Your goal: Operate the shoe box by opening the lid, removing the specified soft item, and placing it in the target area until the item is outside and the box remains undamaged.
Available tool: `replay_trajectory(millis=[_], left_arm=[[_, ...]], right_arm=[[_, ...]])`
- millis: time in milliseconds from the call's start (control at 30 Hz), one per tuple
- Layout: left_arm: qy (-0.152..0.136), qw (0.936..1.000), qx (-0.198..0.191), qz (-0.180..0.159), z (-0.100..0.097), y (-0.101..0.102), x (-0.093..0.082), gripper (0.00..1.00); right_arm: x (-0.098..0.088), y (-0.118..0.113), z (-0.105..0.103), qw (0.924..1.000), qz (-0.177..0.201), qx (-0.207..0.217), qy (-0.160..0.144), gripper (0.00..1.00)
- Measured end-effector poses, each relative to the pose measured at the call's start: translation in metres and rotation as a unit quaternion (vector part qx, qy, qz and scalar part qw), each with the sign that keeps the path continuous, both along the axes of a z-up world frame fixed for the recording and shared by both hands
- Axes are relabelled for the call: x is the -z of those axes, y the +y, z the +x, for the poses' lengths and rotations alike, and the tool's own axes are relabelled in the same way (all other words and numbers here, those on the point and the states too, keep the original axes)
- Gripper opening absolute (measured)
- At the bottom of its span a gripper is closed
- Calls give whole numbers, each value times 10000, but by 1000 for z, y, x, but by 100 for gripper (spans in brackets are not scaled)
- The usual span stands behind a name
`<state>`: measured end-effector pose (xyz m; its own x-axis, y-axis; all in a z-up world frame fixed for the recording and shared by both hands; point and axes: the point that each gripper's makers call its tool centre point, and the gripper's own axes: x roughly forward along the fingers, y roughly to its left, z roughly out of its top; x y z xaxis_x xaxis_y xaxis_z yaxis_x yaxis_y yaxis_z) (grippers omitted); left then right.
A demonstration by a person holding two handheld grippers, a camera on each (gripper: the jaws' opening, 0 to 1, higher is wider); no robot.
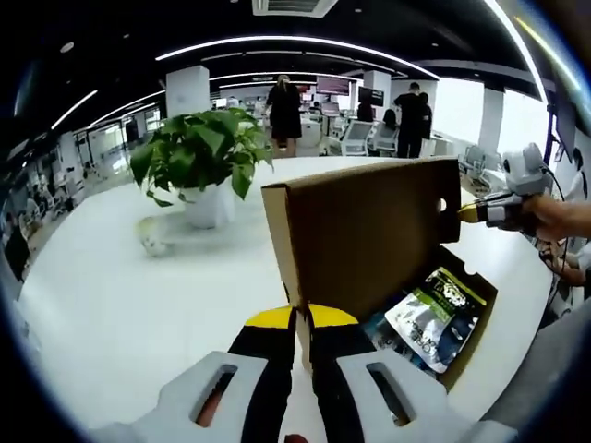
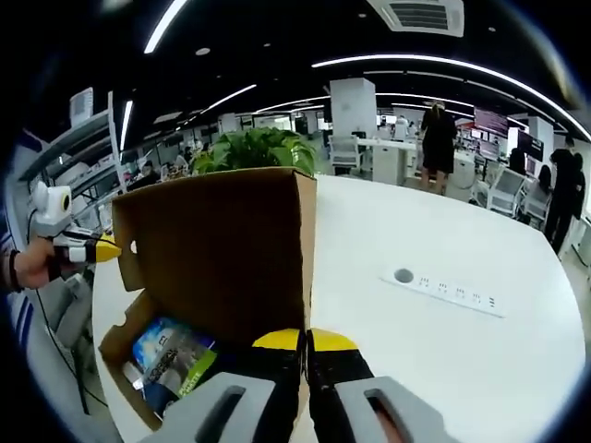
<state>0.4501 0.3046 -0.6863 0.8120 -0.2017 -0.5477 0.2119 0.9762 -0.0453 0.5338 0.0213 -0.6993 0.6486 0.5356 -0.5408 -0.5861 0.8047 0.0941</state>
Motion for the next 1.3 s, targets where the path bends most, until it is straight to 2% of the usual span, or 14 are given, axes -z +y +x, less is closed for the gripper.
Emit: replay_trajectory(millis=[300, 800, 1300], left_arm=[[154, 9999, 15, -28, -3, 0, 12, 2], [197, 9998, 32, -20, 6, 4, 18, 2], [278, 9995, 99, 70, 8, 5, 29, 2]], right_arm=[[3, 2, 4, 10000, -16, 26, 23, 0], [17, 4, 5, 9997, -81, 95, 195, 0], [23, 5, 7, 9992, -119, 159, 340, 0]])
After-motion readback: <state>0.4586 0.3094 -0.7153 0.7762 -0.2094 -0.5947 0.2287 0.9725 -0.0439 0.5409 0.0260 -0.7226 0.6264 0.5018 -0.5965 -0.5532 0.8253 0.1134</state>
